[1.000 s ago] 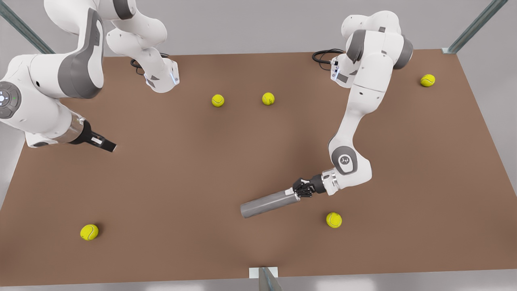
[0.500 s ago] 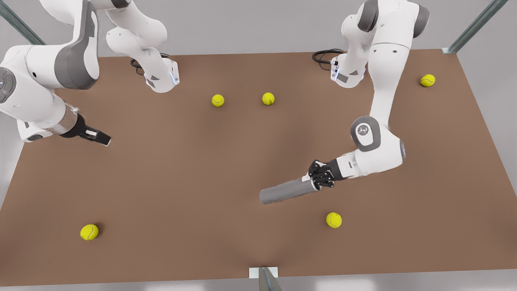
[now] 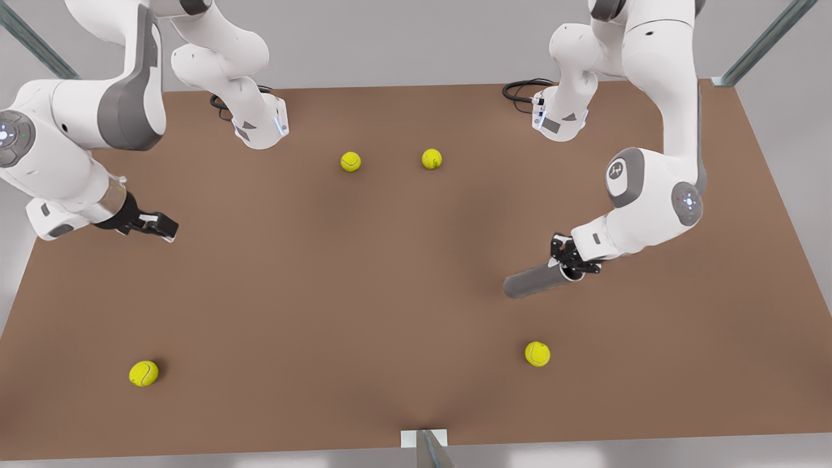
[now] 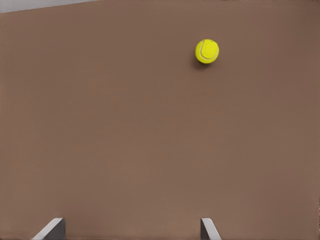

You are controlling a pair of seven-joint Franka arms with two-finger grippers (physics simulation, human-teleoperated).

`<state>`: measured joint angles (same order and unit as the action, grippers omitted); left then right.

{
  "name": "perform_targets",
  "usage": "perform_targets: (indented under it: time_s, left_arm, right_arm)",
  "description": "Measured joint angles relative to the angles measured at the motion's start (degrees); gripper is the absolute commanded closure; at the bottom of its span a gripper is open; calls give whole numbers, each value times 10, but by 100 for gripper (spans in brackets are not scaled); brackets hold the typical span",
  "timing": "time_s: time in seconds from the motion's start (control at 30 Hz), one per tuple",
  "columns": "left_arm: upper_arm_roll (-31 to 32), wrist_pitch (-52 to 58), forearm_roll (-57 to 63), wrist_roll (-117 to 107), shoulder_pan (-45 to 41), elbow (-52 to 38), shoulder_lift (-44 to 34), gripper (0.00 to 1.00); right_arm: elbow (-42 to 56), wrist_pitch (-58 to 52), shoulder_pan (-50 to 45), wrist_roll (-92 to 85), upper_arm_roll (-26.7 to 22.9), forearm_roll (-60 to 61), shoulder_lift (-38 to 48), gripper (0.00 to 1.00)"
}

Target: Put the tennis tube upright

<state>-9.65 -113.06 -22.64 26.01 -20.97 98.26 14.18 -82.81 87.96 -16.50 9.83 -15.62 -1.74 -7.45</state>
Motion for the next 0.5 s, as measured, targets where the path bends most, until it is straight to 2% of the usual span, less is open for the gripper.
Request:
perform_targets:
  time_s: [0.3,0.5]
  left_arm:
    - [1,-56,164,-73,-39,32,-17,79]
    - [2,-79,208,-117,-50,33,-3,79]
  right_arm:
    - [5,1,-3,-55,0,-9,-6,0]
    - [5,2,-4,-79,0,-11,-8,0]
